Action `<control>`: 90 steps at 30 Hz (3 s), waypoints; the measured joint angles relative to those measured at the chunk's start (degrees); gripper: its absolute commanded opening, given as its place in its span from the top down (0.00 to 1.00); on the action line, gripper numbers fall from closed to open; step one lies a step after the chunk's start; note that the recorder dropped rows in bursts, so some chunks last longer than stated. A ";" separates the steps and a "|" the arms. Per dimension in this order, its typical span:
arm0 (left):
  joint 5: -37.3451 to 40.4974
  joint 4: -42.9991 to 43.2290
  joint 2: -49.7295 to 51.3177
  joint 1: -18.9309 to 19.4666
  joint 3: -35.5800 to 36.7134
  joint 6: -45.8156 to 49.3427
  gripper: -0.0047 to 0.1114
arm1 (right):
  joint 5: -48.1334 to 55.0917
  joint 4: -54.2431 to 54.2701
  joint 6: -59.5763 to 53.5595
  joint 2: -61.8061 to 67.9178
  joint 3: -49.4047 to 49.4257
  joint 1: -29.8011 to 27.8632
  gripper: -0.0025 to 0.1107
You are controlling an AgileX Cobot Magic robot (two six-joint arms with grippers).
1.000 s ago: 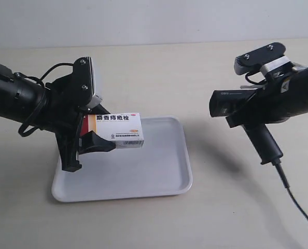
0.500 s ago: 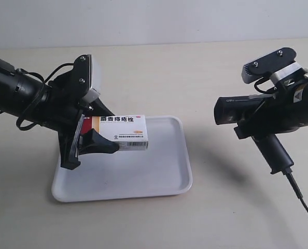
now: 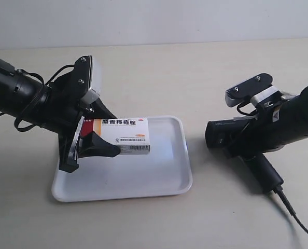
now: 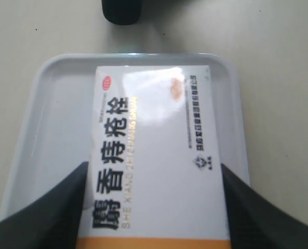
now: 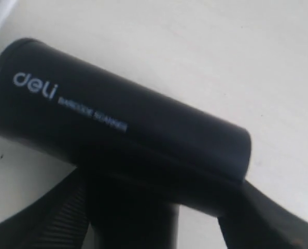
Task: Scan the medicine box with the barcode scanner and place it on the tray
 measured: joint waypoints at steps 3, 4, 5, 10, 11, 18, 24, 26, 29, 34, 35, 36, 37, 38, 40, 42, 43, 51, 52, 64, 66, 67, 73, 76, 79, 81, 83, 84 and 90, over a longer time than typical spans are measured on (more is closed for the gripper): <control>0.00 0.11 0.00 0.00 0.00 0.00 0.96 | -2.47 0.42 0.39 1.35 0.00 0.00 0.98; 0.00 0.11 0.00 0.00 0.00 0.00 0.96 | -2.54 0.56 0.49 1.60 0.00 0.00 0.98; 0.00 0.11 0.00 0.00 0.00 0.00 0.96 | -2.68 0.56 0.49 1.58 0.00 0.00 0.98; 0.00 0.11 0.00 0.00 0.00 0.00 0.96 | -1.56 0.56 0.49 -0.46 0.00 0.00 0.98; 0.00 0.21 0.00 0.00 0.00 0.00 0.96 | -0.95 0.56 0.49 -1.53 0.00 0.00 0.98; -0.10 0.21 0.00 0.46 0.00 0.00 0.96 | 2.83 0.69 0.49 -7.93 0.00 0.00 0.98; 1.61 1.08 0.23 0.55 -1.73 0.00 0.96 | 5.22 0.69 0.49 -8.92 0.00 0.00 0.98; 2.57 1.62 1.30 0.55 -2.76 0.00 0.96 | 5.22 0.80 0.49 -8.92 0.00 0.00 0.98; 3.61 2.63 3.74 0.55 -4.36 0.00 0.96 | 6.90 1.02 0.49 -9.17 0.00 0.00 0.98; 5.95 3.02 4.14 1.44 -5.80 0.00 0.96 | 9.59 1.40 0.49 -12.88 0.00 0.00 0.98; 6.55 3.02 4.14 2.20 -5.80 0.00 0.96 | 10.29 1.40 0.49 -13.86 0.00 0.00 0.98; 7.62 3.02 4.14 2.83 -5.80 0.00 0.96 | 11.01 1.40 0.49 -15.12 0.00 0.00 0.98; 8.44 3.02 4.14 3.39 -5.80 0.00 0.96 | 11.29 1.40 0.49 -15.78 0.00 0.00 0.98; 9.00 3.02 4.14 3.81 -5.80 0.00 0.96 | 11.60 1.40 0.49 -16.35 0.00 0.00 0.98; 9.38 3.15 4.14 4.20 -5.80 0.00 0.96 | 11.87 1.40 0.49 -16.97 0.00 0.00 0.98; 9.65 3.15 4.14 4.44 -5.80 0.00 0.96 | 11.99 1.40 0.39 -17.11 0.00 0.00 0.98; 9.90 3.15 4.14 4.44 -5.80 0.00 0.96 | 11.99 1.40 0.39 -16.94 0.00 0.00 0.98; 7.80 0.09 7.65 2.72 -5.80 0.00 0.96 | 0.92 1.40 2.74 -6.64 0.00 0.00 0.98; 7.39 -1.24 8.89 2.44 -5.80 0.00 0.96 | -0.45 1.40 3.28 -5.09 0.00 0.00 0.98; 1.16 -8.48 18.47 2.10 -5.80 0.11 0.76 | -9.55 1.40 6.79 3.89 0.00 0.00 0.68; 0.62 -8.72 18.47 2.10 -5.80 0.11 0.58 | -10.07 1.40 7.23 4.01 0.00 0.00 0.54; 0.57 -8.72 18.47 2.10 -5.80 0.11 0.47 | -10.07 1.40 7.23 4.01 0.00 0.00 0.46; 0.73 -8.42 18.56 2.10 -5.80 -0.13 0.06 | -10.31 1.40 9.19 3.74 0.00 0.00 0.18; 0.87 -7.92 17.44 2.10 -5.80 -1.85 0.06 | -8.92 1.40 9.97 1.08 0.00 0.00 0.18; 0.74 -6.79 13.73 2.10 -5.80 -5.42 0.06 | -6.52 1.40 10.06 -5.47 0.00 0.00 0.20; 1.50 -5.34 9.22 2.10 -6.39 -8.66 0.06 | -3.69 1.40 10.16 -11.96 0.00 0.00 0.24; 3.57 -3.91 3.72 2.10 -6.93 -12.80 0.08 | -0.34 1.40 10.20 -19.73 0.00 0.00 0.33; 4.64 -3.34 1.37 2.10 -7.00 -14.77 0.11 | 1.45 1.40 10.20 -23.09 0.00 0.00 0.38; 11.13 2.93 -14.28 2.10 -6.59 -29.75 0.87 | 4.92 1.40 12.20 -47.84 1.73 0.00 0.93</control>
